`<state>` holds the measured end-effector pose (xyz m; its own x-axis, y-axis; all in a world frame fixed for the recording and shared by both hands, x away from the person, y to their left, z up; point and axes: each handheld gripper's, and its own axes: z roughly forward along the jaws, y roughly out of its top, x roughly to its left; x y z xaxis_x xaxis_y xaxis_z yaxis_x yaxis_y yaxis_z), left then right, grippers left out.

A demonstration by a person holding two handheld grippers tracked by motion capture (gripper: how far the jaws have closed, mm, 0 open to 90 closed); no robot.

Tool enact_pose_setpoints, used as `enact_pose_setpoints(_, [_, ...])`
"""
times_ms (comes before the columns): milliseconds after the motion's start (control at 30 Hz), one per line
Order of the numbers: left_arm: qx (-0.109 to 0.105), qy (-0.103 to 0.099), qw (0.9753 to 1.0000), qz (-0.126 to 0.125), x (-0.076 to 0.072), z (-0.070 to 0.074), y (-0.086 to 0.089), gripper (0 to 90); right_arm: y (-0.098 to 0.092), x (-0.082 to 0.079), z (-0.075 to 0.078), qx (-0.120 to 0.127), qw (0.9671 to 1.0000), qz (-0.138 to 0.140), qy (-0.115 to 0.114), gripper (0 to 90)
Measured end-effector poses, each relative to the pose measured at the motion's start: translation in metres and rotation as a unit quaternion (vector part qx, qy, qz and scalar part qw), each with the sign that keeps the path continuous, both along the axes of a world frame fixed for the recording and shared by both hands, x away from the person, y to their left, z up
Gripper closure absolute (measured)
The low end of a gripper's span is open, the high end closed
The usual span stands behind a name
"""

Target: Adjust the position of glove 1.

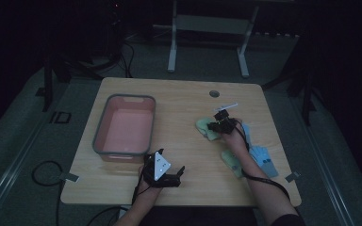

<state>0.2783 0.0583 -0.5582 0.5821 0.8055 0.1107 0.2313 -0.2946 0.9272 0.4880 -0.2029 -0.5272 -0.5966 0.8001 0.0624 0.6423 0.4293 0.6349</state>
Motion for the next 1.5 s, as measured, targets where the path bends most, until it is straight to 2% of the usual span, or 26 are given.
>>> enact_pose_setpoints(100, [0.001, 0.0, 1.0, 0.001, 0.0, 0.0, 0.0, 1.8, 0.008, -0.014, 0.014, 0.028, 0.9992, -0.029, -0.008, 84.2])
enact_pose_setpoints(200, [0.001, -0.001, 1.0, 0.003, 0.0, 0.0, 0.0, 1.8, 0.017, -0.029, 0.03, 0.045, 0.9971, -0.06, -0.012, 84.3])
enact_pose_setpoints(267, [0.001, -0.001, 1.0, 0.003, 0.0, 0.0, 0.0, 1.8, 0.023, -0.04, 0.039, 0.053, 0.9956, -0.075, -0.016, 84.3])
enact_pose_setpoints(300, [0.002, -0.001, 1.0, 0.003, 0.0, 0.0, 0.0, 1.8, 0.023, -0.04, 0.039, 0.053, 0.9956, -0.075, -0.016, 84.3])
enact_pose_setpoints(333, [0.002, 0.0, 1.0, 0.003, 0.0, 0.0, 0.0, 1.8, 0.032, -0.056, 0.047, 0.062, 0.9934, -0.094, -0.021, 84.3])
enact_pose_setpoints(400, [0.003, -0.001, 1.0, 0.004, 0.0, 0.0, 0.0, 1.8, 0.036, -0.061, 0.048, 0.055, 0.9935, -0.096, -0.027, 84.3])
enact_pose_setpoints(500, [0.005, 0.001, 1.0, 0.003, 0.0, 0.0, 0.0, 1.8, 0.039, -0.07, 0.05, 0.065, 0.9918, -0.108, -0.026, 84.3])
enact_pose_setpoints(533, [0.004, 0.001, 1.0, 0.003, 0.0, 0.0, -0.001, 1.8, 0.042, -0.078, 0.051, 0.071, 0.9905, -0.115, -0.024, 84.3])
enact_pose_setpoints(600, [0.001, 0.002, 1.0, 0.001, 0.0, 0.0, -0.001, 1.8, 0.045, -0.086, 0.051, 0.069, 0.9897, -0.123, -0.026, 84.3])
enact_pose_setpoints(667, [0.002, 0.001, 1.0, 0.0, 0.0, 0.0, -0.001, 1.8, 0.047, -0.097, 0.05, 0.068, 0.9881, -0.135, -0.029, 84.3])
enact_pose_setpoints(767, [0.002, -0.002, 1.0, -0.002, 0.0, 0.0, -0.002, 1.8, 0.048, -0.105, 0.047, 0.072, 0.9868, -0.142, -0.03, 84.3])
enact_pose_setpoints(800, [0.004, -0.003, 1.0, -0.002, -0.001, 0.0, -0.002, 1.8, 0.05, -0.114, 0.042, 0.069, 0.9855, -0.151, -0.033, 84.3])
enact_pose_setpoints(867, [0.002, -0.003, 1.0, -0.004, -0.001, 0.0, -0.003, 1.7, 0.05, -0.119, 0.036, 0.068, 0.9839, -0.162, -0.035, 84.3])
enact_pose_setpoints(933, [0.0, -0.005, 1.0, -0.002, -0.001, 0.0, -0.003, 1.8, 0.05, -0.12, 0.034, 0.066, 0.9831, -0.167, -0.035, 84.3])
enact_pose_setpoints(1000, [0.001, -0.004, 1.0, -0.002, -0.001, 0.0, -0.002, 1.8, 0.048, -0.123, 0.026, 0.066, 0.9806, -0.182, -0.03, 84.3])
enact_pose_setpoints(1100, [-0.002, -0.004, 1.0, -0.002, -0.001, 0.0, -0.002, 1.8, 0.048, -0.125, 0.02, 0.06, 0.9799, -0.188, -0.03, 84.3])
enact_pose_setpoints(1200, [-0.004, -0.001, 1.0, -0.003, -0.001, 0.0, -0.001, 1.8, 0.049, -0.127, 0.006, 0.063, 0.9786, -0.196, -0.011, 84.3])
enact_pose_setpoints(1300, [-0.005, -0.001, 1.0, -0.003, -0.001, 0.0, -0.001, 1.7, 0.055, -0.128, 0.003, 0.061, 0.9787, -0.195, -0.017, 84.3])
enact_pose_setpoints(1400, [-0.005, -0.001, 1.0, -0.005, -0.001, 0.0, -0.001, 1.8, 0.06, -0.128, 0.002, 0.058, 0.9775, -0.201, -0.03, 84.2])
enact_pose_setpoints(1500, [-0.007, -0.001, 1.0, -0.005, -0.001, 0.0, -0.001, 1.8, 0.063, -0.126, -0.003, 0.055, 0.9764, -0.206, -0.032, 84.0])
